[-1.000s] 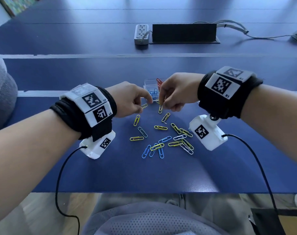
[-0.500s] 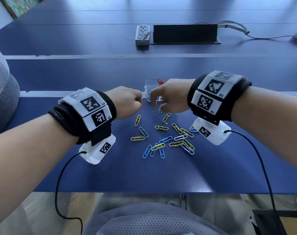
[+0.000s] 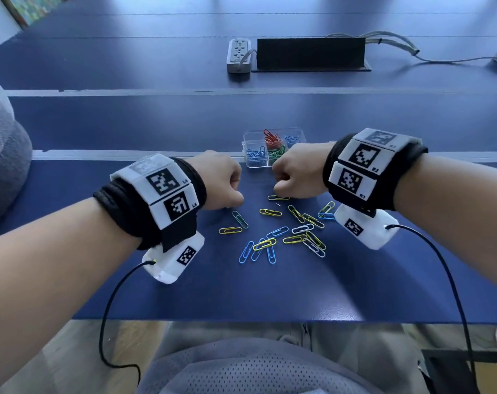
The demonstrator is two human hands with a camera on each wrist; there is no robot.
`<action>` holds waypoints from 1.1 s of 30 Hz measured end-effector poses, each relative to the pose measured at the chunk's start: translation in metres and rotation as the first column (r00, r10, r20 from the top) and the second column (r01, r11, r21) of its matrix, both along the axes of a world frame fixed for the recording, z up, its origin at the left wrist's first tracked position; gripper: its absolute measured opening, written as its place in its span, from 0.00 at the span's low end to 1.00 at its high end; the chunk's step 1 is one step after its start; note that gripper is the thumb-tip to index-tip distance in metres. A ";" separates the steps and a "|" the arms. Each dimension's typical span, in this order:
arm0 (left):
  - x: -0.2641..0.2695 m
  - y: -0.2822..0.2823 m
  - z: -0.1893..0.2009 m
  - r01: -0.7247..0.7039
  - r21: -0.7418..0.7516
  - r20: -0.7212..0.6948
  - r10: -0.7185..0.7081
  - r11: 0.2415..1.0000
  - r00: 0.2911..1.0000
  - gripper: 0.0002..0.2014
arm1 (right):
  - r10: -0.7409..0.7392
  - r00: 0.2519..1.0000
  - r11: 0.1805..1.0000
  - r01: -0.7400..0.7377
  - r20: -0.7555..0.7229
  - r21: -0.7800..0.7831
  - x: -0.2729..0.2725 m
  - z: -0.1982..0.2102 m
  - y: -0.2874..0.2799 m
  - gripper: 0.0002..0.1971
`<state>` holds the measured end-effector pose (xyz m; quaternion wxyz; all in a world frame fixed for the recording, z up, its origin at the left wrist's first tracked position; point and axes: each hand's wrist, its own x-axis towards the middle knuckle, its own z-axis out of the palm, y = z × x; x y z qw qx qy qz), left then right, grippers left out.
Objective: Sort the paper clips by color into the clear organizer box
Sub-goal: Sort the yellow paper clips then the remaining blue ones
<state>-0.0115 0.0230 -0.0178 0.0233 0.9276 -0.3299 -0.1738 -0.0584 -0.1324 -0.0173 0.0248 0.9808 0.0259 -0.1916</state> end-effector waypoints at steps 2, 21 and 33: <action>0.002 0.002 0.001 -0.007 -0.039 -0.022 0.007 0.999 1.000 0.11 | -0.097 0.995 0.991 0.098 -0.016 0.089 0.000 0.000 -0.002 0.15; -0.004 0.001 0.000 -0.016 -0.019 0.008 0.016 1.000 1.000 0.12 | 0.032 0.999 0.990 -0.031 -0.007 0.134 -0.007 0.000 -0.001 0.12; -0.009 0.022 0.005 -0.061 -0.130 -0.200 0.034 0.990 0.979 0.11 | 0.024 0.993 0.999 -0.021 -0.119 0.032 -0.010 0.001 0.002 0.12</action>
